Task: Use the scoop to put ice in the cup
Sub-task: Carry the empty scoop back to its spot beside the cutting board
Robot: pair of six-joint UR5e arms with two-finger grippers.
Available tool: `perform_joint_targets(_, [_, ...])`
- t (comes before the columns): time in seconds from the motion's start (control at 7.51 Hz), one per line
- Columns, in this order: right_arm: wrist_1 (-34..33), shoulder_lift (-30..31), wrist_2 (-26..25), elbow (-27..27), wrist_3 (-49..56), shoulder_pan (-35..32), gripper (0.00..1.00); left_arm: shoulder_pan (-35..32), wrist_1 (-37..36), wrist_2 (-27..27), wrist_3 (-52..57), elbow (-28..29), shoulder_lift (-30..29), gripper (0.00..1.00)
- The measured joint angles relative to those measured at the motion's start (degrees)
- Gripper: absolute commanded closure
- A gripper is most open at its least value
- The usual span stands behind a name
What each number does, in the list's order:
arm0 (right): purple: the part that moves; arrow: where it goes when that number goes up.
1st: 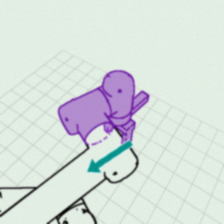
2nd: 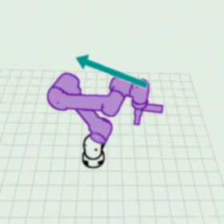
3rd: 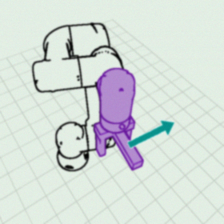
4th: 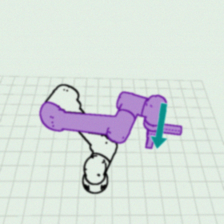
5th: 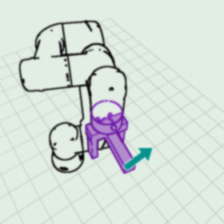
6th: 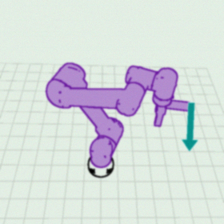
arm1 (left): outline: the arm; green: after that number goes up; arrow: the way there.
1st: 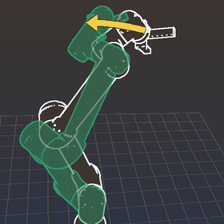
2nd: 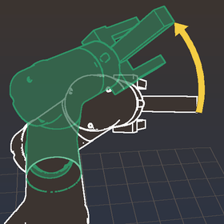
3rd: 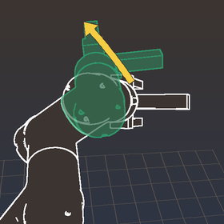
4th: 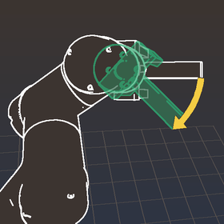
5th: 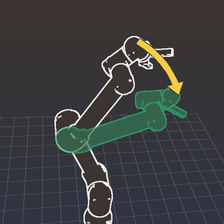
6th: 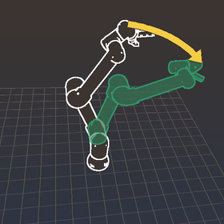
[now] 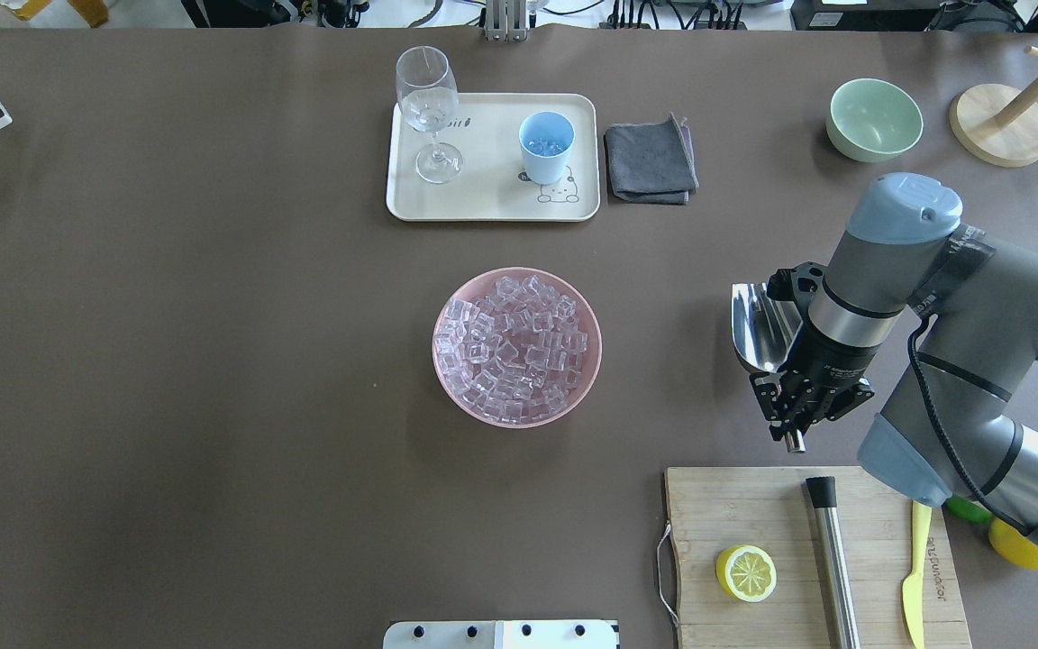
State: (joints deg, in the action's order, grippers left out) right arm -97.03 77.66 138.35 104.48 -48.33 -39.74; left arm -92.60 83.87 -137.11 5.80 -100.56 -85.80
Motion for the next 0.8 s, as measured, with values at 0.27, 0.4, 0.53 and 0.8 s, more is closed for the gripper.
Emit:
perform_joint_targets(0.27, [0.12,0.37,-0.05,-0.19,0.46,0.43,1.0,-0.03,0.04,0.0,0.0,0.01,0.02,0.02])
perform_joint_targets(0.4, [0.16,0.43,-0.03,-0.22,0.55,0.55,1.0,-0.03,0.02,0.0,0.0,-0.01,0.02,0.02])
perform_joint_targets(0.53, [0.21,0.45,-0.02,-0.31,0.6,0.64,1.0,0.0,-0.01,0.0,0.0,-0.01,0.02,0.02])
perform_joint_targets(0.8, [0.26,0.4,-0.06,-0.84,0.91,0.75,0.41,0.15,-0.02,0.0,0.0,0.08,-0.04,0.02])
